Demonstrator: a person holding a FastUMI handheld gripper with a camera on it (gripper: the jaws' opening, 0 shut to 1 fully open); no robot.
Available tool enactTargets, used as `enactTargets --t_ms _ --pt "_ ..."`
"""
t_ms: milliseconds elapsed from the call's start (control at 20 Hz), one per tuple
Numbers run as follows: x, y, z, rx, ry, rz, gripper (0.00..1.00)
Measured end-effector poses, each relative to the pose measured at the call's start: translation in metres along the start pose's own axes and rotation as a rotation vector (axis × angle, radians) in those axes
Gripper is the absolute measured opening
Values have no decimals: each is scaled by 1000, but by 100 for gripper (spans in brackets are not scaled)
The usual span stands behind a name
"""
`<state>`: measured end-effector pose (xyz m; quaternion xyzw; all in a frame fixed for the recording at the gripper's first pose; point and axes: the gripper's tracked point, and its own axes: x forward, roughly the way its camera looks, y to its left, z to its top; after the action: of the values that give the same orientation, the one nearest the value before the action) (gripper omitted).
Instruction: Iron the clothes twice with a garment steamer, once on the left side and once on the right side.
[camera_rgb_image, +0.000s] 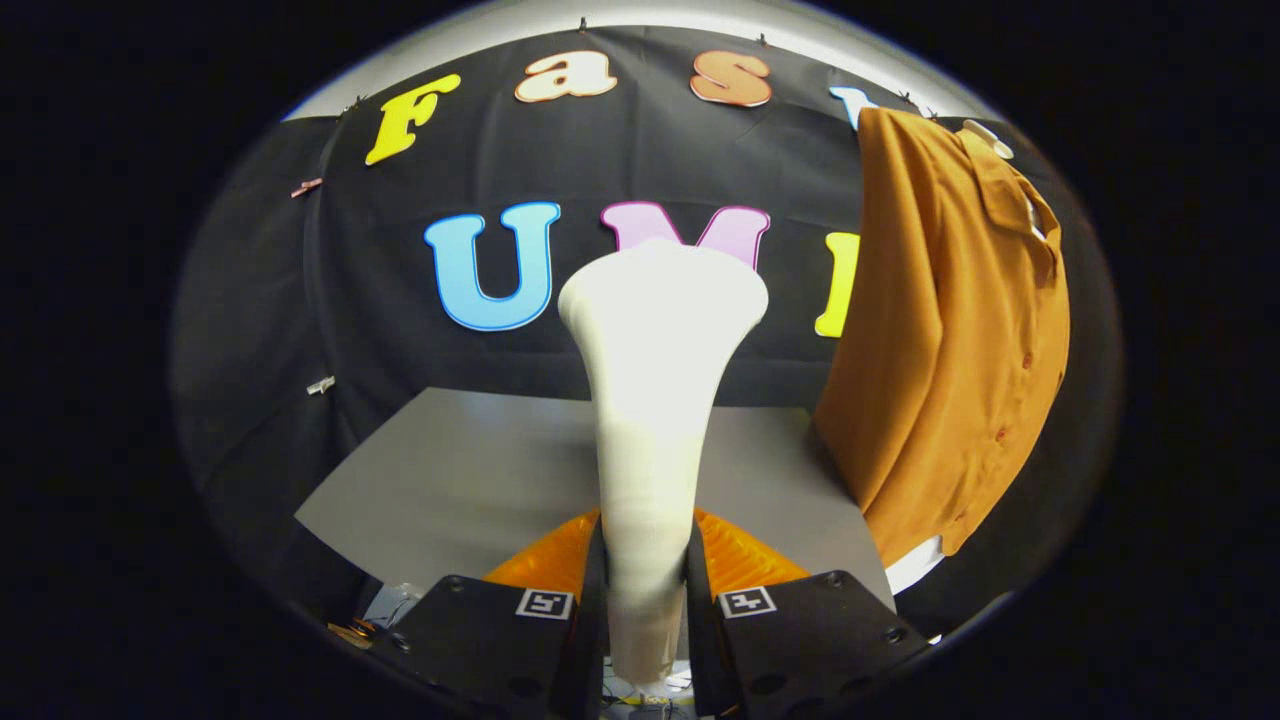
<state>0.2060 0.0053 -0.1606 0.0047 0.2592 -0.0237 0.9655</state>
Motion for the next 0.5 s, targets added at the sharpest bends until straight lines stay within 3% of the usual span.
enactTargets --t_ms 300,500 --pt "-77 4 11 32 -113 -44 38" --pt "-132 -10 4 36 -159 -118 38"
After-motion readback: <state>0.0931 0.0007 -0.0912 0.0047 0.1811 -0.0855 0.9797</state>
